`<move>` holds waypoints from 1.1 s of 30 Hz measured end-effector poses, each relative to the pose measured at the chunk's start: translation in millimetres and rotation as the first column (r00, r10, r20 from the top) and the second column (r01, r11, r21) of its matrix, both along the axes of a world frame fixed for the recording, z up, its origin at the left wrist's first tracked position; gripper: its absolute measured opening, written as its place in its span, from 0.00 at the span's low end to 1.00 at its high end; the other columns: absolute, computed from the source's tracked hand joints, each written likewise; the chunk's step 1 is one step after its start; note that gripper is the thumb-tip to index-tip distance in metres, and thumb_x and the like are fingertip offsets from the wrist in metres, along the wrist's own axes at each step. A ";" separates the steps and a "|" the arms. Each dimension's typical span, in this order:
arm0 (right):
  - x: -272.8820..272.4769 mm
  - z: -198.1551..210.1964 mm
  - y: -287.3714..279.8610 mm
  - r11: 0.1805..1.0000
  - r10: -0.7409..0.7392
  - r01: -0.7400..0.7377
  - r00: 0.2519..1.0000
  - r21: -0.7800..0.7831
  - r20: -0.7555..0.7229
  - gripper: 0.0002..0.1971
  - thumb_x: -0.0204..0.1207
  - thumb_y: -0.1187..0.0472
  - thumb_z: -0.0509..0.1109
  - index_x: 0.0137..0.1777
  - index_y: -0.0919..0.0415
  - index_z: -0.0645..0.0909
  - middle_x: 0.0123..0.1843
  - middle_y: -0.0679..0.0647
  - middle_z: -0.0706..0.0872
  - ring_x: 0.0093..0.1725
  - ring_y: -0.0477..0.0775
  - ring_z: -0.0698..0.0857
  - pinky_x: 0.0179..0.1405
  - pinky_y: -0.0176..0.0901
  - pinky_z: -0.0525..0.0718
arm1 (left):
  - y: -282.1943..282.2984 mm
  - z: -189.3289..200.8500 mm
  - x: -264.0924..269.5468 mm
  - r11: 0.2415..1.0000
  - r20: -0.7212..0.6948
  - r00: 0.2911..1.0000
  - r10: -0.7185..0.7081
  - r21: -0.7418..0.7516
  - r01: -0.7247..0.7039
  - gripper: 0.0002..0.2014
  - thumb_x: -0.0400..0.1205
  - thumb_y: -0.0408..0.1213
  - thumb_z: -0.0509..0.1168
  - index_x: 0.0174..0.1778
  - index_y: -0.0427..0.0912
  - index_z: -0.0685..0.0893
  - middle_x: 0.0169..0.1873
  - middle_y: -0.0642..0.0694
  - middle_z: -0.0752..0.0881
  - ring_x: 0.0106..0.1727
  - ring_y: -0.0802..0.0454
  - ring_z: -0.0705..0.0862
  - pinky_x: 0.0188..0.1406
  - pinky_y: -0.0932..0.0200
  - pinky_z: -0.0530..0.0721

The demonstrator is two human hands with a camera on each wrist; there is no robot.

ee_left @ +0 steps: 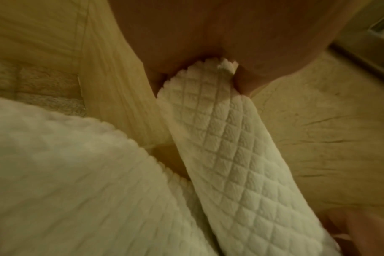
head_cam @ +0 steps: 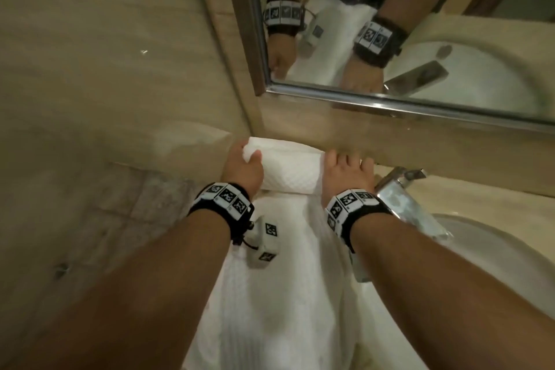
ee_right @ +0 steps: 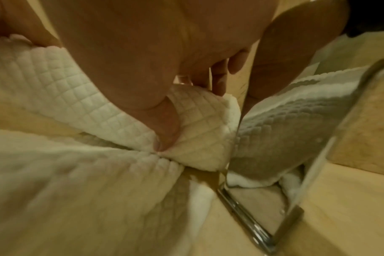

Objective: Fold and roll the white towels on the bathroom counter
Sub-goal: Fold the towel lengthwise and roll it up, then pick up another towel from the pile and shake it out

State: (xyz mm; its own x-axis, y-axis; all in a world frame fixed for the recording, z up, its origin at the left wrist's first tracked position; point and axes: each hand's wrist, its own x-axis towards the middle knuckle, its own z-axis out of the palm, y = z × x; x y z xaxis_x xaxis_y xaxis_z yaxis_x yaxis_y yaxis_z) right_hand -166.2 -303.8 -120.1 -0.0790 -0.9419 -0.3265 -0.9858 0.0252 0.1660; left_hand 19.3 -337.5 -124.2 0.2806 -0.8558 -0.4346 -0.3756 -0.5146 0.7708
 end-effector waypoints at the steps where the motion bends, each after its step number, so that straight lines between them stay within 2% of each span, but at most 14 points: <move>1: 1.1 0.1 -3.0 1.000 -0.007 0.007 1.000 0.009 0.009 0.30 0.75 0.59 0.62 0.76 0.61 0.60 0.73 0.61 0.74 0.69 0.64 0.70 0.66 0.59 0.65 | -3.2 -2.8 -1.4 1.000 0.022 1.000 0.002 0.001 -0.002 0.23 0.91 0.43 0.60 0.84 0.50 0.70 0.80 0.45 0.75 0.79 0.42 0.74 0.73 0.57 0.70; 5: 5.9 -3.8 -10.9 1.000 -0.016 0.017 0.998 -0.015 0.065 0.24 0.81 0.62 0.59 0.77 0.63 0.63 0.74 0.65 0.69 0.70 0.67 0.70 0.65 0.59 0.73 | -12.5 -5.7 -7.7 0.998 0.116 0.992 0.057 -0.004 -0.057 0.27 0.90 0.47 0.62 0.86 0.45 0.69 0.82 0.42 0.73 0.81 0.41 0.72 0.82 0.48 0.69; 8: 7.2 -9.7 -12.5 0.999 -0.032 0.035 0.994 -0.028 0.108 0.25 0.83 0.62 0.58 0.79 0.65 0.63 0.74 0.64 0.67 0.70 0.65 0.71 0.59 0.54 0.78 | -9.3 -1.8 -15.3 0.991 0.140 0.986 0.094 -0.104 -0.079 0.27 0.87 0.41 0.67 0.83 0.44 0.73 0.79 0.43 0.76 0.79 0.43 0.75 0.81 0.48 0.71; 10: 5.5 -9.7 -16.1 0.998 -0.036 0.043 0.990 -0.047 0.138 0.25 0.83 0.63 0.59 0.79 0.65 0.63 0.73 0.63 0.69 0.70 0.64 0.72 0.59 0.55 0.78 | -0.9 1.0 -20.4 0.981 0.202 0.977 0.071 -0.192 -0.032 0.22 0.83 0.36 0.70 0.74 0.45 0.79 0.73 0.43 0.78 0.73 0.43 0.78 0.76 0.47 0.77; 12: 5.4 -6.9 -18.7 0.998 -0.010 0.020 0.988 -0.064 0.156 0.23 0.81 0.65 0.59 0.76 0.66 0.63 0.70 0.65 0.74 0.67 0.65 0.76 0.58 0.55 0.78 | 11.5 5.6 -24.0 0.974 0.316 0.947 0.059 -0.227 0.015 0.12 0.80 0.37 0.72 0.59 0.48 0.82 0.62 0.47 0.76 0.65 0.43 0.79 0.65 0.48 0.81; 15: 6.5 -5.4 -16.4 0.998 0.028 -0.019 0.989 -0.060 0.146 0.19 0.81 0.68 0.55 0.72 0.64 0.65 0.69 0.68 0.76 0.64 0.68 0.78 0.57 0.57 0.78 | 25.2 6.4 -26.4 0.981 0.418 0.907 -0.048 -0.152 0.121 0.09 0.78 0.44 0.72 0.49 0.52 0.79 0.55 0.50 0.74 0.60 0.44 0.78 0.61 0.49 0.81; 17: 4.9 -7.2 -13.5 0.998 0.044 -0.037 0.988 -0.054 0.145 0.18 0.81 0.68 0.54 0.71 0.64 0.66 0.71 0.70 0.74 0.67 0.71 0.77 0.61 0.58 0.77 | 29.3 -0.4 -29.7 0.974 0.324 0.925 -0.200 -0.040 0.225 0.11 0.79 0.43 0.71 0.56 0.51 0.81 0.56 0.48 0.80 0.58 0.45 0.81 0.62 0.48 0.82; 19: 1.4 -6.7 -11.0 0.998 0.050 -0.046 0.984 -0.032 0.172 0.20 0.82 0.68 0.55 0.74 0.64 0.64 0.76 0.70 0.71 0.72 0.71 0.73 0.65 0.59 0.76 | 29.9 -5.1 -31.3 0.963 0.199 0.943 -0.267 0.027 0.267 0.18 0.79 0.42 0.71 0.64 0.51 0.80 0.59 0.47 0.82 0.58 0.47 0.83 0.62 0.50 0.84; 23: -5.2 -1.0 -2.4 1.000 0.019 -0.016 0.968 -0.014 0.249 0.32 0.81 0.69 0.56 0.85 0.68 0.51 0.85 0.68 0.55 0.83 0.69 0.60 0.75 0.58 0.71 | 19.2 -4.5 -28.5 0.953 0.174 0.937 -0.302 0.071 0.294 0.18 0.80 0.42 0.71 0.66 0.52 0.78 0.60 0.46 0.81 0.58 0.46 0.83 0.62 0.50 0.84; 26: -0.1 9.5 15.5 0.997 -0.049 0.029 0.958 0.075 0.282 0.38 0.79 0.69 0.58 0.86 0.70 0.43 0.86 0.70 0.47 0.85 0.69 0.52 0.80 0.58 0.65 | 16.1 1.5 -28.0 0.944 0.158 0.933 -0.323 0.130 0.305 0.19 0.81 0.46 0.70 0.67 0.54 0.76 0.62 0.45 0.80 0.59 0.44 0.84 0.65 0.46 0.84; 28: 3.7 15.8 29.4 0.999 -0.041 0.032 0.954 0.037 0.298 0.34 0.77 0.68 0.59 0.83 0.68 0.54 0.81 0.69 0.56 0.81 0.69 0.60 0.77 0.59 0.69 | 19.7 4.7 -28.5 0.940 0.152 0.932 -0.329 0.149 0.307 0.22 0.81 0.47 0.69 0.71 0.54 0.75 0.65 0.45 0.80 0.62 0.44 0.83 0.68 0.45 0.83; 30: 7.1 21.0 43.9 1.000 0.010 -0.010 0.953 -0.001 0.302 0.24 0.76 0.64 0.60 0.72 0.62 0.65 0.70 0.64 0.67 0.70 0.66 0.70 0.66 0.59 0.76 | 28.2 9.1 -28.1 0.939 0.149 0.933 -0.327 0.161 0.303 0.25 0.82 0.48 0.68 0.76 0.57 0.74 0.69 0.44 0.79 0.66 0.43 0.82 0.70 0.46 0.81; 32: 7.9 21.4 59.1 0.997 -0.020 -0.007 0.941 0.080 0.336 0.20 0.80 0.55 0.60 0.70 0.59 0.65 0.66 0.63 0.73 0.64 0.67 0.76 0.61 0.59 0.77 | 39.8 14.7 -29.6 0.936 0.124 0.934 -0.336 0.155 0.316 0.27 0.83 0.46 0.67 0.80 0.57 0.72 0.69 0.44 0.80 0.65 0.45 0.82 0.66 0.52 0.80; 33: 7.2 20.2 66.2 0.988 -0.080 0.027 0.933 0.153 0.351 0.22 0.82 0.49 0.59 0.71 0.59 0.64 0.66 0.63 0.76 0.63 0.67 0.79 0.59 0.58 0.77 | 46.2 17.4 -30.9 0.934 0.102 0.935 -0.340 0.154 0.322 0.27 0.84 0.44 0.66 0.80 0.55 0.72 0.66 0.44 0.81 0.62 0.47 0.82 0.62 0.56 0.78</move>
State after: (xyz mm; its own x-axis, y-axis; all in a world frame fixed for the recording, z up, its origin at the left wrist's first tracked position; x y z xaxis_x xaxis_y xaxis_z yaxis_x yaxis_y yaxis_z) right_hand -158.9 -237.6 -99.9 0.0177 -0.8804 -0.4739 -0.9786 0.0819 -0.1887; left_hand -11.5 -291.2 -106.8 0.0506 -0.8464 -0.5301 -0.6308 -0.4386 0.6401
